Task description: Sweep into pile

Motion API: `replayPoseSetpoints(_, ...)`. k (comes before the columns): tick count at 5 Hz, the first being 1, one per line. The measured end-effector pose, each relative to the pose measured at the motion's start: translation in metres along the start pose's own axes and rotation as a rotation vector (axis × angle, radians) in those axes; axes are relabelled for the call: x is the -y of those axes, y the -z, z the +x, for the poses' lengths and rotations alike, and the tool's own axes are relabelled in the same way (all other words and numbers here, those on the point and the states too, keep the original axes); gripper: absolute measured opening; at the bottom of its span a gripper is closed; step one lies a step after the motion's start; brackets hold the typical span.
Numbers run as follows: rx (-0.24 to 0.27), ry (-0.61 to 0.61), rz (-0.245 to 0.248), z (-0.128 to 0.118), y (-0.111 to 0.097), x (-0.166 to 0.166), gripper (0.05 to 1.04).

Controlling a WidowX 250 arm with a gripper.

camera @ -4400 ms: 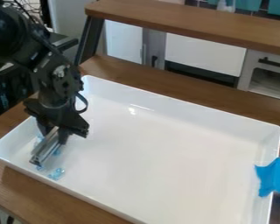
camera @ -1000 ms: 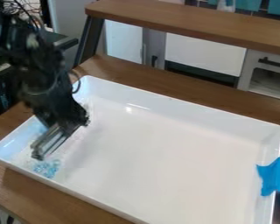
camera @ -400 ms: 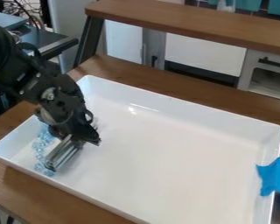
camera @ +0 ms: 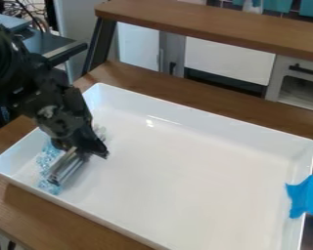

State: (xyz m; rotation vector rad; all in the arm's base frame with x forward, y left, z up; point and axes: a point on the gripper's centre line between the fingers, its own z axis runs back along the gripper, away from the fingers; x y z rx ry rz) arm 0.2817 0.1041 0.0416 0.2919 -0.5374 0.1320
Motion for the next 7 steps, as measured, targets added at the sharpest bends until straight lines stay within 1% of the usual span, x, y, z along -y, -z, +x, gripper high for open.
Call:
replayPoseSetpoints(1,0.016,0.011,0.074,-0.002,0.003,-0.023,0.368)
replayPoseSetpoints(2,0.026,0.008,0.101,-0.002,0.004,-0.031,0.368)
replayPoseSetpoints(3,0.027,-0.033,0.035,-0.001,-0.009,-0.025,0.368)
replayPoseSetpoints(4,0.052,-0.099,-0.085,0.017,-0.033,-0.005,0.368)
replayPoseSetpoints(5,0.053,-0.129,-0.135,0.029,-0.042,0.018,0.368)
replayPoseSetpoints(6,0.066,-0.11,-0.115,0.026,-0.03,0.037,0.368)
replayPoseSetpoints(7,0.072,-0.069,-0.078,0.006,-0.015,0.039,0.368)
